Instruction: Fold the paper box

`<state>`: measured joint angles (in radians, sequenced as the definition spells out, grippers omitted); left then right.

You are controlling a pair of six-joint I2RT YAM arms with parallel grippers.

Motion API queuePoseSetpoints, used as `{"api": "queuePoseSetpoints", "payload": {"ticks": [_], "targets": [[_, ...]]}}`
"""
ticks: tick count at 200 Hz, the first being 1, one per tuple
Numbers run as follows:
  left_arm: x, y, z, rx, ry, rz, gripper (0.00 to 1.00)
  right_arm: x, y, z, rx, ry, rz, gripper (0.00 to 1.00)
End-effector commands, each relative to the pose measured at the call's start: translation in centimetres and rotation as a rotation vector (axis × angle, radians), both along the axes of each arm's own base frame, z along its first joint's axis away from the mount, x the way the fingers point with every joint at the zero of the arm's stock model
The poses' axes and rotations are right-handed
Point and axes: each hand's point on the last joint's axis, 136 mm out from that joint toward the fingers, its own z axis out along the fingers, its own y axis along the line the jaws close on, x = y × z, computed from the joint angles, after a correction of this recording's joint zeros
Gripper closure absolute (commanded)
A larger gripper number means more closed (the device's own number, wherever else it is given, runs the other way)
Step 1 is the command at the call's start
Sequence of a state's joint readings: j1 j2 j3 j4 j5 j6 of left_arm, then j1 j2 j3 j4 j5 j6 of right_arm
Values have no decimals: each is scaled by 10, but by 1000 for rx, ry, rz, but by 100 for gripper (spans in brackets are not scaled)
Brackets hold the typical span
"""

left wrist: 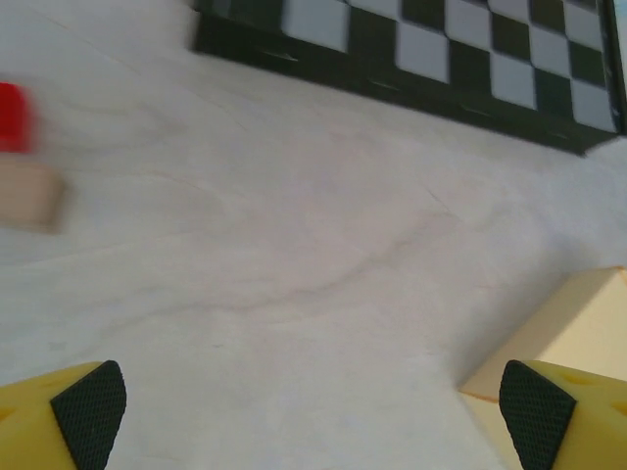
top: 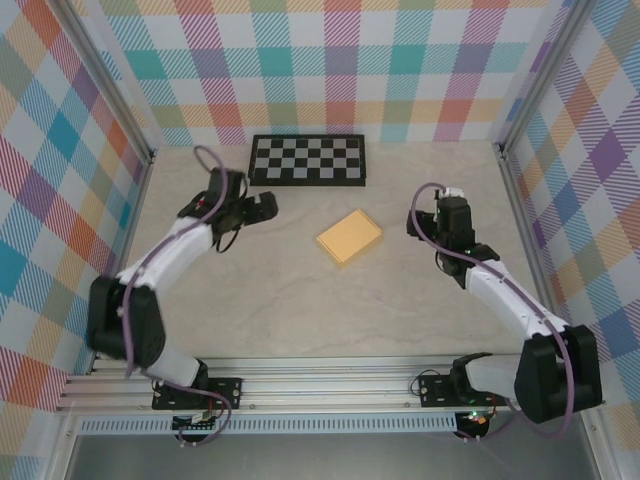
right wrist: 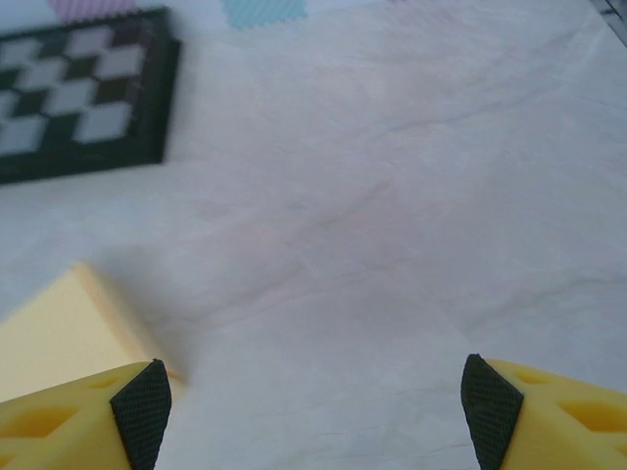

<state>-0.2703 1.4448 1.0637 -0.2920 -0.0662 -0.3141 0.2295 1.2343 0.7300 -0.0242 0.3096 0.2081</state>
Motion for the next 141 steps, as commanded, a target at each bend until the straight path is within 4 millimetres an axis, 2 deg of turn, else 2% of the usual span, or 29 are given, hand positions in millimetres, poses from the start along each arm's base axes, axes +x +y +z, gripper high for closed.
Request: {"api": "queuePoseSetpoints", "payload": {"ticks": [1,15,23,32,35,41,71,80,90,95,105,126,141], "targets": [[-19,52,-30,227,-103,116,0,20,-27,-16,-115,-75,-32,19],[-31,74,-44,293,-142,195,0,20,-38,-34,-115,-87,-64,18],[-32,82,-41,285,-150,231,0,19,-40,-43,-110,-89,-63,16],[-31,80,-37,270,-192,219,0,17,-40,-51,-98,-99,-48,7],[-30,78,-36,267,-209,207,0,17,-40,-53,-93,-105,-45,1],[-29,75,-33,262,-244,185,0,15,-41,-56,-89,-96,-44,0],[-28,94,-29,300,-315,245,0,16,-44,-46,-98,-182,-23,0],[-31,98,-38,330,-345,243,0,17,-46,-44,-95,-233,-21,0],[-36,104,-57,352,-325,271,0,15,-44,-49,-83,-260,-6,0],[-34,105,-59,360,-349,275,0,15,-40,-51,-80,-270,23,0],[-31,95,-61,338,-336,203,0,14,-31,-56,-77,-274,81,0],[-20,85,-64,354,-336,109,0,15,-28,-63,-75,-259,94,0],[-19,87,-62,340,-376,96,0,19,-29,-65,-73,-240,91,0]]}}
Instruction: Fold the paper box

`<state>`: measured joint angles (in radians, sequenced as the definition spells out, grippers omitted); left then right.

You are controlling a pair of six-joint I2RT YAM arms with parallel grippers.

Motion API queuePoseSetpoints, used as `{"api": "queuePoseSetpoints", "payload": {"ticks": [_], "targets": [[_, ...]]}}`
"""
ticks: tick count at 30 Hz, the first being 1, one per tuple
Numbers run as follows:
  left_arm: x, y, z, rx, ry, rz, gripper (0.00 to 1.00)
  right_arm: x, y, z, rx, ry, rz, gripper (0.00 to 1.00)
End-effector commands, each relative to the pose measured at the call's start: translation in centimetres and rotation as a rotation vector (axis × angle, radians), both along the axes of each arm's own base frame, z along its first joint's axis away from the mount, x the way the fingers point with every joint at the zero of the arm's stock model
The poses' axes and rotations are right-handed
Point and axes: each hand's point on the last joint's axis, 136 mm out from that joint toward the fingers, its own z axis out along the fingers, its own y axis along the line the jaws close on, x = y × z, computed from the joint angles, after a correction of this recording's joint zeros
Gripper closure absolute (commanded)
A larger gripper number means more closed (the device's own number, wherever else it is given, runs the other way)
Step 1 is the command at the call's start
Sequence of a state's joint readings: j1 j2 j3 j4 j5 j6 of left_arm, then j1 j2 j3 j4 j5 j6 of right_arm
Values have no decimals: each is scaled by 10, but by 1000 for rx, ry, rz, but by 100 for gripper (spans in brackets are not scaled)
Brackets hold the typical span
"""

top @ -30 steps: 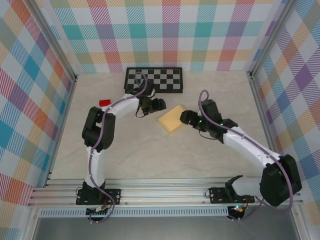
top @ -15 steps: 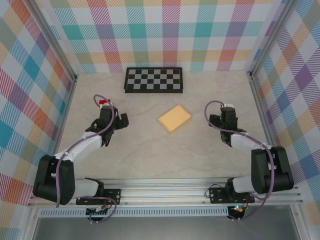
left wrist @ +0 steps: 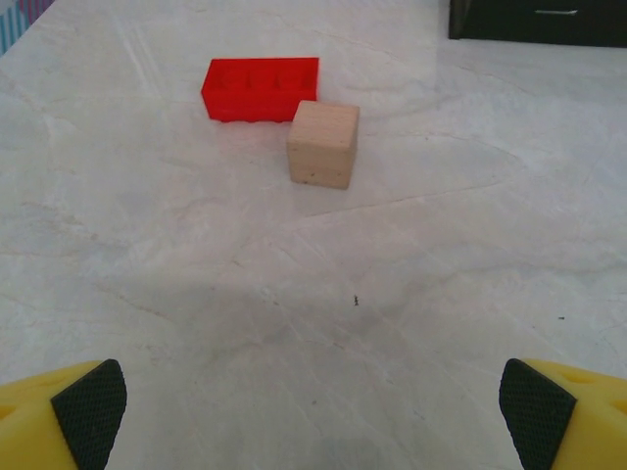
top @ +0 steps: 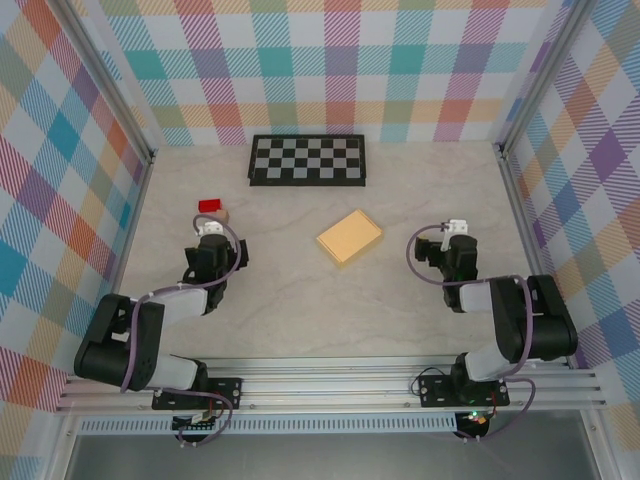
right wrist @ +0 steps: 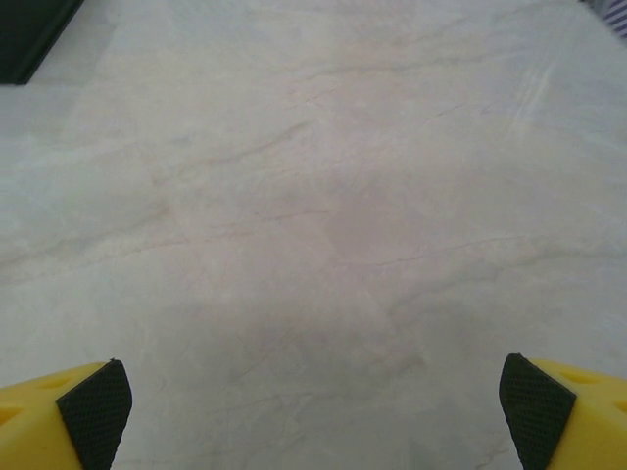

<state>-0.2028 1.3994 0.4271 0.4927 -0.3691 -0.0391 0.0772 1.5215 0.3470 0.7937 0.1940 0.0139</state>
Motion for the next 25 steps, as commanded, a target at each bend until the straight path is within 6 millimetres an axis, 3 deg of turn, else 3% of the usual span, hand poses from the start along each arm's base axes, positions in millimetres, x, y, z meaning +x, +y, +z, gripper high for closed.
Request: {"api": "queuePoseSetpoints", "payload": {"ticks": [1,4,6,7,18,25], "targets": [[18,-2,30,-1,-151,-75,0,16,8,28,14,-105,51,0],[19,6,11,-41,-241,-82,0,19,6,26,39,-86,59,0],[26,5,1,-54,-132,-82,0,20,4,26,60,-76,63,0],[33,7,1,-60,-133,-83,0,21,3,26,62,-76,62,0],[31,7,0,-61,-127,-78,0,21,4,26,64,-75,66,0],[35,-4,-3,-92,-99,-163,0,21,3,27,65,-75,66,0]]}}
